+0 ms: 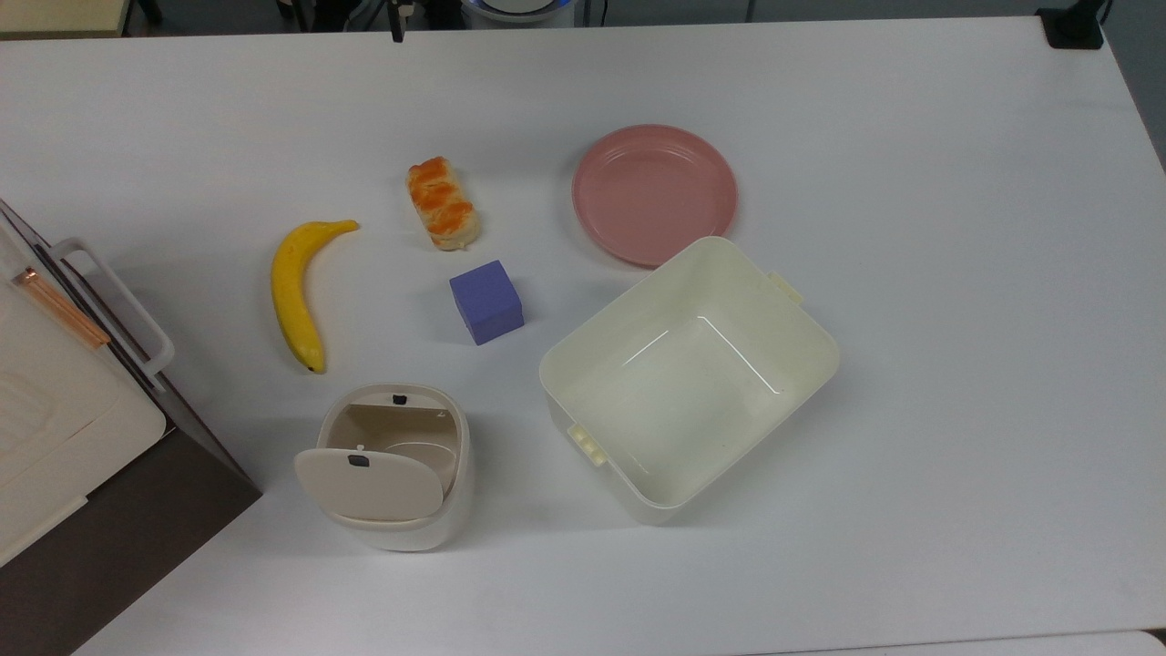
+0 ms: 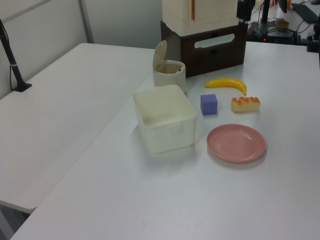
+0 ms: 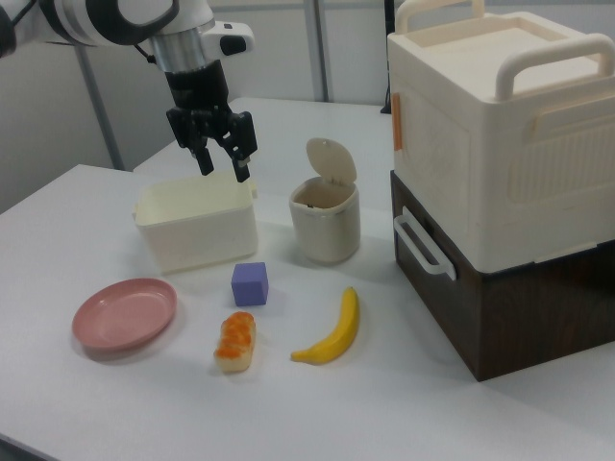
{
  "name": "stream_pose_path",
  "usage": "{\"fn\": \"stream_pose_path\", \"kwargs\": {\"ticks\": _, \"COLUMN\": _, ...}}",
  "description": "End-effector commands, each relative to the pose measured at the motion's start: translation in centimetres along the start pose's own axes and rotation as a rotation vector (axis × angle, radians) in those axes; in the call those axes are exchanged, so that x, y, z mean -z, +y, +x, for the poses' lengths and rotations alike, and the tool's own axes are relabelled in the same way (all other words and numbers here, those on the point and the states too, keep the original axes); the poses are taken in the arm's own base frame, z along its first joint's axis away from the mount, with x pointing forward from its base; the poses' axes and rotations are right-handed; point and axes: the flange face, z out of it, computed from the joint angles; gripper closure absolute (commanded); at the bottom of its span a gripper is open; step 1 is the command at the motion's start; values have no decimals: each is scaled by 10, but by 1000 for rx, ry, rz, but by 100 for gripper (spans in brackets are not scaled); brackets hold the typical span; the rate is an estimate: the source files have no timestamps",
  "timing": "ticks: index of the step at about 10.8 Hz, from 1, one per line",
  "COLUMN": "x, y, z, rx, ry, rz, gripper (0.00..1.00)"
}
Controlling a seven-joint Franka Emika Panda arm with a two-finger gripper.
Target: Close the trash can
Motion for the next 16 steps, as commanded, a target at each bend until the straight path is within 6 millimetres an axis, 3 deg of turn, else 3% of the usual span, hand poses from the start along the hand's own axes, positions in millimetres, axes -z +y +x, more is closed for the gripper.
{"fn": "stream_pose_path", "kwargs": {"ticks": 1, "x": 3, "y": -4, "z": -1, "rx": 2, "ry": -3, "rz": 0, "gripper": 100}}
{"fn": "stream_pose_path", "kwargs": {"ticks": 6, "x": -5, "y": -8, "z": 7, "rx": 59, "ry": 23, "rz": -8, "gripper": 100}}
{"fn": "stream_pose_path", "kwargs": {"ticks": 7, "x": -4, "y": -8, "z": 19, "rx": 5, "ry": 111, "rz": -5, "gripper": 100}}
{"fn": "stream_pose_path", "kwargs": {"ticks": 9, "x": -32, "y": -10, "z": 57, "rx": -101, "ry": 239, "rz": -4, "gripper": 100}}
{"fn": "stream_pose_path", "kwargs": {"ticks": 12, "x": -69, "y": -13, "z": 98, "rx": -105, "ry": 320, "rz": 2, "gripper": 100}}
{"fn": "stream_pose_path", "kwargs": {"ticks": 14, "x": -81, "y": -24, "z": 121, "rx": -103, "ry": 427, "rz": 17, "gripper": 100}}
{"fn": "stream_pose_path", "kwargs": {"ticks": 16, "x": -79, "y": -31, "z": 138, "rx": -124, "ry": 508, "rz": 35, "gripper": 100}}
